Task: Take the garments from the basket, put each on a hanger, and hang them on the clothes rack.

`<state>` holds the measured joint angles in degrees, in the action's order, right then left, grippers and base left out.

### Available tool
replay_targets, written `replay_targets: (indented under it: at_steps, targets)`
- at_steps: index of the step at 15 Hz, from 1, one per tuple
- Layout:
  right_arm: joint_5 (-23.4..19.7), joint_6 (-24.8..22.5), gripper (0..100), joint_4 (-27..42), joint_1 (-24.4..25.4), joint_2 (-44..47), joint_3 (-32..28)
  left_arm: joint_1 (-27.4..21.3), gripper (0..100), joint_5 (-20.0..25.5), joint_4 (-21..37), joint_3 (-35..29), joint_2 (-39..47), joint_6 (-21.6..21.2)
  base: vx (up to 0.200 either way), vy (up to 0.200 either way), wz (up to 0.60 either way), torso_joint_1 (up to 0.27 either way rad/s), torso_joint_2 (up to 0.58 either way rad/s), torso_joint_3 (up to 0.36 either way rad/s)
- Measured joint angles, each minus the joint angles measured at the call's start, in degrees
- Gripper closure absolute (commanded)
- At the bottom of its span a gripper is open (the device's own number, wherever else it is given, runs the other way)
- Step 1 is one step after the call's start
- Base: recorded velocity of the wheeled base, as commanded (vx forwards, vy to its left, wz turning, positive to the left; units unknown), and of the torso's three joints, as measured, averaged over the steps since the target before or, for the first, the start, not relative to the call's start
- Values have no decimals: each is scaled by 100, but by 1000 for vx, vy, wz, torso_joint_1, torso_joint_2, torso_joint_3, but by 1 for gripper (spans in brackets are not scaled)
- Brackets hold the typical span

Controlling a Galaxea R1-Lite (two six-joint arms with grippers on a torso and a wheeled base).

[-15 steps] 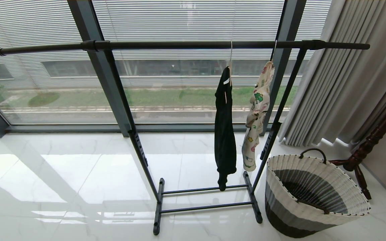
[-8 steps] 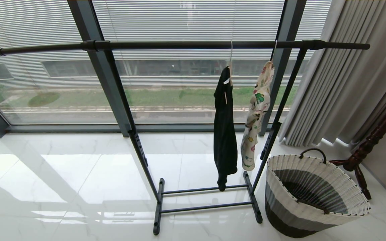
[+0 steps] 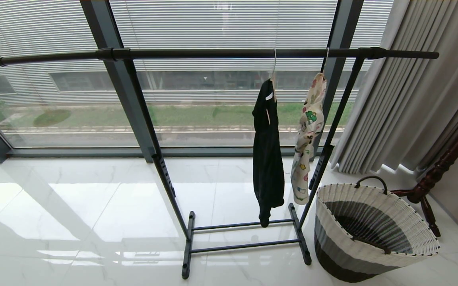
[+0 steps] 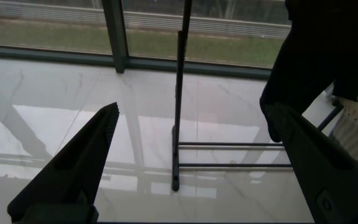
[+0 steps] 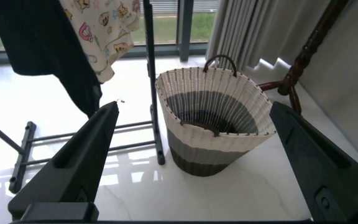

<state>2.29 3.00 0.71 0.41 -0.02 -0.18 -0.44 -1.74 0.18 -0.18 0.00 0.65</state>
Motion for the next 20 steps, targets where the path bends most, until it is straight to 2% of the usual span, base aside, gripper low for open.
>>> replay_targets:
  at_steps: [20]
  targets:
    - [0,0,0,0,0,0,0,0,0,0,0,0,0,-2,0,0,0,0,0,0]
